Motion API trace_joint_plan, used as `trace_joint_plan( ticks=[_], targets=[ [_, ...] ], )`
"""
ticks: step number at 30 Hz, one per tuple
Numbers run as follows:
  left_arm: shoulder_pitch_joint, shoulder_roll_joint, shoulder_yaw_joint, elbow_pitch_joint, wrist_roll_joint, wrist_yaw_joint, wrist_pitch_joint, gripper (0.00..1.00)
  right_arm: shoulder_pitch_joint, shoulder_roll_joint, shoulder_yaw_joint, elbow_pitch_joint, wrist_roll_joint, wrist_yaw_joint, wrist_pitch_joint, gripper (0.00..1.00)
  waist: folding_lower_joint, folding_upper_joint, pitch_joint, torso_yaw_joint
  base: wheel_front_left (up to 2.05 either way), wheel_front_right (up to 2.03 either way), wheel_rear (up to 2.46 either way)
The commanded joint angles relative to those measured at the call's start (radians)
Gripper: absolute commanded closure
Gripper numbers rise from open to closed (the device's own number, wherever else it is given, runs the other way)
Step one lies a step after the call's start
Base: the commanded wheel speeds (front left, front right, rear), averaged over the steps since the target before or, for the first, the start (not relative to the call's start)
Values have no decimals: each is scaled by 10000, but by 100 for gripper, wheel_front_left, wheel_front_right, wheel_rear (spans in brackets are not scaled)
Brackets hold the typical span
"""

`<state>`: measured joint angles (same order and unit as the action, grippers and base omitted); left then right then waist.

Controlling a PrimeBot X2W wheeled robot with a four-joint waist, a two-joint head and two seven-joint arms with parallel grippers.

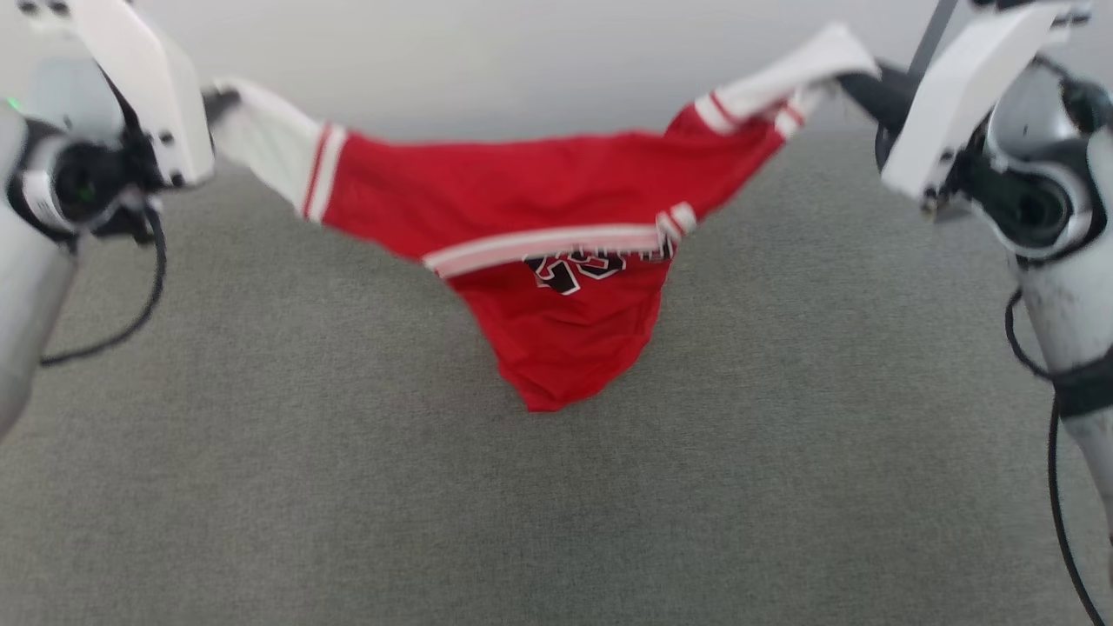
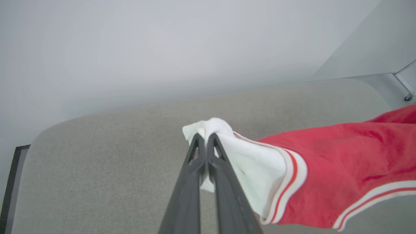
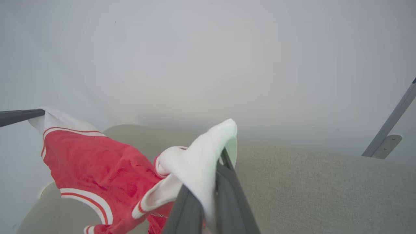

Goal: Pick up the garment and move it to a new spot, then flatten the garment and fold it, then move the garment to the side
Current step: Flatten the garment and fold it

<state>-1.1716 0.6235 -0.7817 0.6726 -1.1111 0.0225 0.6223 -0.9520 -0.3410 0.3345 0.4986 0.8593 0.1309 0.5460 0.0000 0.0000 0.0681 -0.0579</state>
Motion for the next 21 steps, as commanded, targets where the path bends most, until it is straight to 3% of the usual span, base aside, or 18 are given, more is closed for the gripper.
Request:
trace_joint_plan(
  ticks=[1,15,21],
  targets=[
    [-338,-52,102,150,97,56,-162,100,-314,165,-162,196,-57,-3,-121,100,0,0,-84,-81,0,0,0],
    [-2438,-721,174,1673,706,-199,-1051,100,-2808,1250,-822,2198,-1049,-3,-753,100,0,0,-39,-278,0,0,0],
    [-3473,-1241,60,2448,1305,-331,-2262,100,-4014,1427,-673,3193,-2098,-2,-2313,100,0,0,790,-339,0,0,0]
  ],
)
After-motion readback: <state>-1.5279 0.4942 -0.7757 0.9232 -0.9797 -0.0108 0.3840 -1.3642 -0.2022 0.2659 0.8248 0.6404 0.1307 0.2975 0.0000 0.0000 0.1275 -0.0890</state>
